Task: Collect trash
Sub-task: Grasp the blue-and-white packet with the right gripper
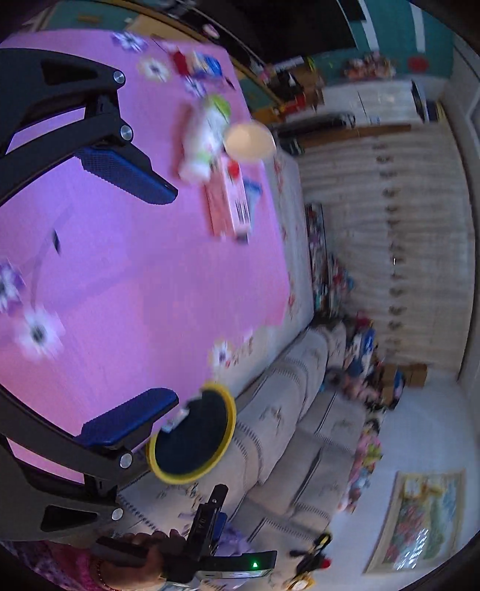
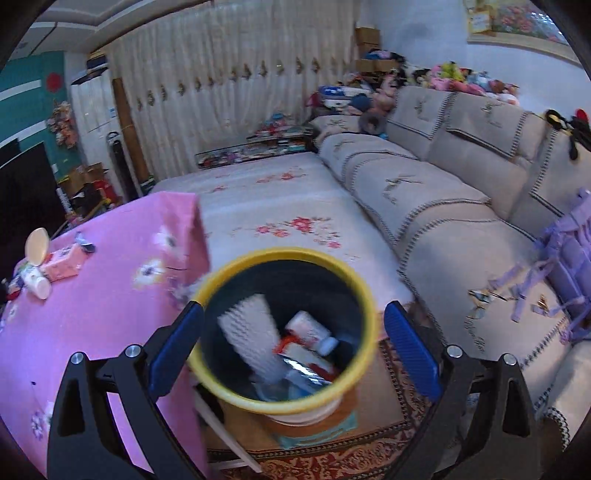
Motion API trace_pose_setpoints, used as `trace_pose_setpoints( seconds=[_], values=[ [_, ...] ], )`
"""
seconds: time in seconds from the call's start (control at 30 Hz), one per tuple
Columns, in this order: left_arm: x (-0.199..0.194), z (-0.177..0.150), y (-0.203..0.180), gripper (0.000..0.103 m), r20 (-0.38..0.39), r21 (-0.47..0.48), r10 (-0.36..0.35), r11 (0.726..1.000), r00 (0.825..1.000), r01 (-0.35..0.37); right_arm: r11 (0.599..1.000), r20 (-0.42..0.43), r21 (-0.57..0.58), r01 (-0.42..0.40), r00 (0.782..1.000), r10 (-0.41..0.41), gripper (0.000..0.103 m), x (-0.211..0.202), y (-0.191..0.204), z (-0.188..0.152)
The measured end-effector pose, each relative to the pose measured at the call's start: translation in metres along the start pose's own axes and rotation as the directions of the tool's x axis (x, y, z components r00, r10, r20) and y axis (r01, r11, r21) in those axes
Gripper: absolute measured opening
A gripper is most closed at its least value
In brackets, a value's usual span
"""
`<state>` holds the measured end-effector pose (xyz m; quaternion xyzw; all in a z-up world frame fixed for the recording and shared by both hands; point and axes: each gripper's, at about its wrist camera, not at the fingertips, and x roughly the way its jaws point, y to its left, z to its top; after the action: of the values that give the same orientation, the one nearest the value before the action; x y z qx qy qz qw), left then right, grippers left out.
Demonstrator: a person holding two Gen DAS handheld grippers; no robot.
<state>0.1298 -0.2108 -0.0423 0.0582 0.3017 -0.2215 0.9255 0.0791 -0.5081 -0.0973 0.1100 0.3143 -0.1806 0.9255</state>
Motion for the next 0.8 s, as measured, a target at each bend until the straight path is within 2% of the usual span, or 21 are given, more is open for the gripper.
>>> trace_pose_setpoints(
  seconds=[0.2, 0.3, 0.47, 0.63, 0.8],
  values=[
    [-0.033, -0.025, 0.070, 0.098, 0.011, -0.126, 0.123, 0.985, 0.992, -0.121, 0.982, -0.037, -0.114, -0.149, 0.989, 0.145, 0.093, 0.021, 0.093, 0.021],
    [-0.042, -0.035, 0.094, 0.098, 0.015, -0.158, 0.156, 0.976, 0.988, -0.152, 0.958, -0.068, -0.163, -0.235, 0.972, 0.226, 0.093, 0.032, 0.150, 0.027],
    [-0.046, -0.048, 0.116, 0.098, 0.016, -0.173, 0.168, 0.971, 0.986, -0.163, 0.906, -0.123, -0.234, -0.353, 0.935, 0.332, 0.093, 0.046, 0.237, 0.032],
    [-0.053, -0.053, 0.125, 0.098, 0.027, -0.176, 0.175, 0.970, 0.984, -0.168, 0.874, -0.121, -0.311, -0.374, 0.927, 0.354, 0.093, 0.067, 0.308, 0.042],
    [-0.054, -0.055, 0.136, 0.098, 0.020, -0.186, 0.194, 0.965, 0.981, -0.187, 0.878, -0.154, -0.298, -0.375, 0.926, 0.344, 0.093, 0.121, 0.340, 0.065]
  ],
)
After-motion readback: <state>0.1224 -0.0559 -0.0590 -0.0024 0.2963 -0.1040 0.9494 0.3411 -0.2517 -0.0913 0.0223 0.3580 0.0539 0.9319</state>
